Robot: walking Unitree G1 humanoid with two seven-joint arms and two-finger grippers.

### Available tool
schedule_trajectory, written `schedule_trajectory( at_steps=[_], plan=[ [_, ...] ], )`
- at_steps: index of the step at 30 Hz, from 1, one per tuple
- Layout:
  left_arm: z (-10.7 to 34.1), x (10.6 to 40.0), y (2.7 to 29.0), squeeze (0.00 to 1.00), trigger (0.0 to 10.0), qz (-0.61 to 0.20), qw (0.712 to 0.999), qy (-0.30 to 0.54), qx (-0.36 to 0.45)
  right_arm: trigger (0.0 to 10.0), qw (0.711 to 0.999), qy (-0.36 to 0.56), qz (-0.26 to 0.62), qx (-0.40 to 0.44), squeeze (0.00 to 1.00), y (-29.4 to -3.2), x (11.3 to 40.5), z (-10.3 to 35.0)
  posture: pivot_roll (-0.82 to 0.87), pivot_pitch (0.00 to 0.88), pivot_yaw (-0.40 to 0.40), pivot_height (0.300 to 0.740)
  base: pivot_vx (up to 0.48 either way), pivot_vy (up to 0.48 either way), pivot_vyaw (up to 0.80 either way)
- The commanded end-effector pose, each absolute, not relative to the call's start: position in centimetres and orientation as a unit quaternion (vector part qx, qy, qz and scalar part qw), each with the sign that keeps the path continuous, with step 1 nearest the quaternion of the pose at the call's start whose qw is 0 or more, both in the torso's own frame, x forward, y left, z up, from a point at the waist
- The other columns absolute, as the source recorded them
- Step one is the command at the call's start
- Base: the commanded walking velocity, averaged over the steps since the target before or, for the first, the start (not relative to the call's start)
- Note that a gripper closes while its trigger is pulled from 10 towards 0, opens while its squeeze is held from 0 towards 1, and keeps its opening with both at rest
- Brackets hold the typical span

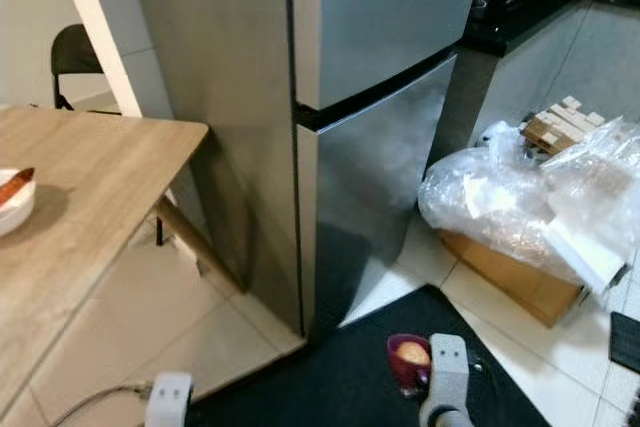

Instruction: Restocking fridge

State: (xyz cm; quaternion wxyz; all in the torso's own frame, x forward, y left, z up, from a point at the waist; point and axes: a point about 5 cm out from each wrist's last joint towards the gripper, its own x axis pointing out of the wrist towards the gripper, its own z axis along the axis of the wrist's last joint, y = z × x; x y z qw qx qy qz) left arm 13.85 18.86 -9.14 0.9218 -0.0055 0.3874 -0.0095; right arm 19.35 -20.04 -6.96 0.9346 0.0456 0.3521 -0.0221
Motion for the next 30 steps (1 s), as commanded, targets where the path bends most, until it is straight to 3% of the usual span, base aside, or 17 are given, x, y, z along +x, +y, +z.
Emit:
schedule_trajectory(
  at_steps=[1, 17, 30],
  plan=[
    [-9.07, 13.93, 18.88, 0.00, 10.0, -0.003, 0.924, 0.383, -0.008, 10.0, 0.937, 0.347, -0.017, 0.043, 0.00, -20.00, 19.54, -6.82, -0.09, 0.000, -0.033, 0.740, 0.000, 0.000, 0.00],
    [-9.10, 13.78, 18.76, 0.00, 10.0, -0.003, 0.925, 0.381, -0.005, 10.0, 0.936, 0.350, -0.010, 0.038, 0.00, -19.76, 19.18, -7.02, -0.10, 0.003, -0.031, 0.740, 0.000, 0.000, 0.00],
    [-9.12, 13.51, 18.72, 0.00, 10.0, -0.006, 0.926, 0.378, -0.013, 10.0, 0.935, 0.351, -0.012, 0.040, 0.00, -19.63, 19.04, -7.11, -0.10, 0.004, -0.025, 0.740, 0.288, 0.000, 0.00]
  ],
)
